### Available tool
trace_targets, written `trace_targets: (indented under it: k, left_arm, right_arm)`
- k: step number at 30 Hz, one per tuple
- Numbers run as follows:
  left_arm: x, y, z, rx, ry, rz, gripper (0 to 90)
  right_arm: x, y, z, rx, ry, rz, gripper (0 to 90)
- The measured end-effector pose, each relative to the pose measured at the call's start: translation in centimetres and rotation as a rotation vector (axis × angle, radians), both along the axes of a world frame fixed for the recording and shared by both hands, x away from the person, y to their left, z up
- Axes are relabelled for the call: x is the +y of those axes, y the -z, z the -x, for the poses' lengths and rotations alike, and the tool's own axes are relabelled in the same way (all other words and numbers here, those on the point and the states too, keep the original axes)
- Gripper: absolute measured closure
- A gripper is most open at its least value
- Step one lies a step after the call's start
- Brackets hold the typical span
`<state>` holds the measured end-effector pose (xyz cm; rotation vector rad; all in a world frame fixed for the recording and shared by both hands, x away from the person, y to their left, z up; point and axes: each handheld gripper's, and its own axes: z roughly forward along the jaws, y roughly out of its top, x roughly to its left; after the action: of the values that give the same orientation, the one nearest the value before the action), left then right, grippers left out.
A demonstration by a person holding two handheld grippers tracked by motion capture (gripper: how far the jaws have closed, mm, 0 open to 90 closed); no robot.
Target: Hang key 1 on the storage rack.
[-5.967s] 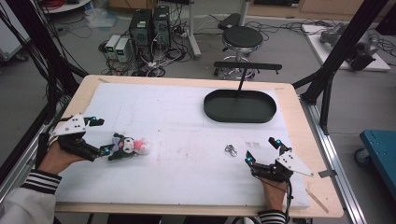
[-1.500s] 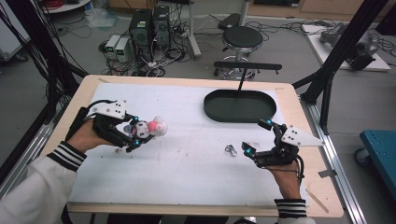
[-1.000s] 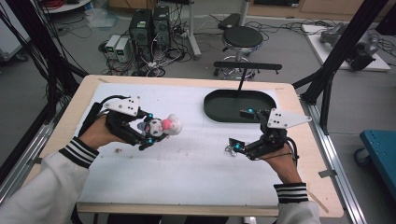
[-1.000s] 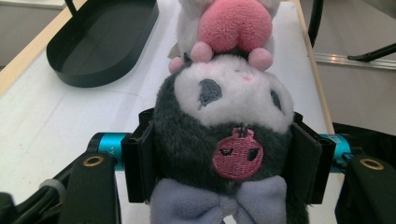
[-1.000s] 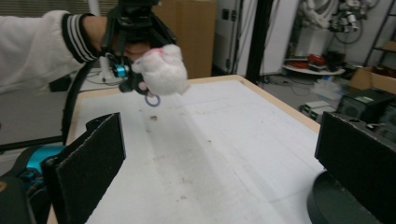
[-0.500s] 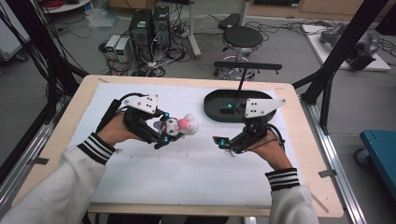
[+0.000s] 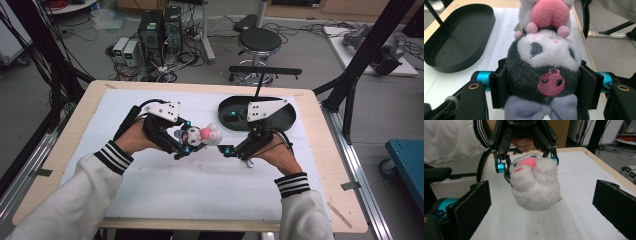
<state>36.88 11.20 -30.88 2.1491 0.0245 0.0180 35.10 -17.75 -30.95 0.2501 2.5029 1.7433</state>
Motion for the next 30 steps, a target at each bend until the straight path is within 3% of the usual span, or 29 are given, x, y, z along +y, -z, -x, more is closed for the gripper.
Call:
trace_targets:
  k: [15, 17, 18, 24, 28, 30]
  left_arm:
    - [-0.8, 0.2, -0.1, 0.0, 0.016, -0.01, 36.2]
    - [-0.8, 0.2, -0.1, 0.001, 0.015, -0.008, 36.2]
    - [-0.8, 0.2, -0.1, 0.001, 0.015, -0.013, 36.2]
    - [-1.0, 0.4, -0.1, 0.004, 0.025, -0.016, 36.2]
    - [-1.0, 0.4, -0.2, 0.0, 0.021, -0.028, 36.2]
    - [-0.9, 0.5, -0.3, 0.007, 0.02, -0.025, 36.1]
  right_arm:
    - [0.8, 0.6, -0.5, 0.028, -0.036, 0.043, 6.4]
    - [1.0, 0.7, -0.6, 0.03, -0.047, 0.044, 9.5]
    - [1.1, 0.7, -0.7, 0.016, -0.055, 0.058, 16.6]
    - [1.4, 0.8, -0.9, 0.029, -0.066, 0.057, 23.8]
    - [1.3, 0.7, -1.0, 0.009, -0.096, 0.061, 45.2]
    - [1.3, 0.7, -0.9, -0.01, -0.094, 0.067, 47.0]
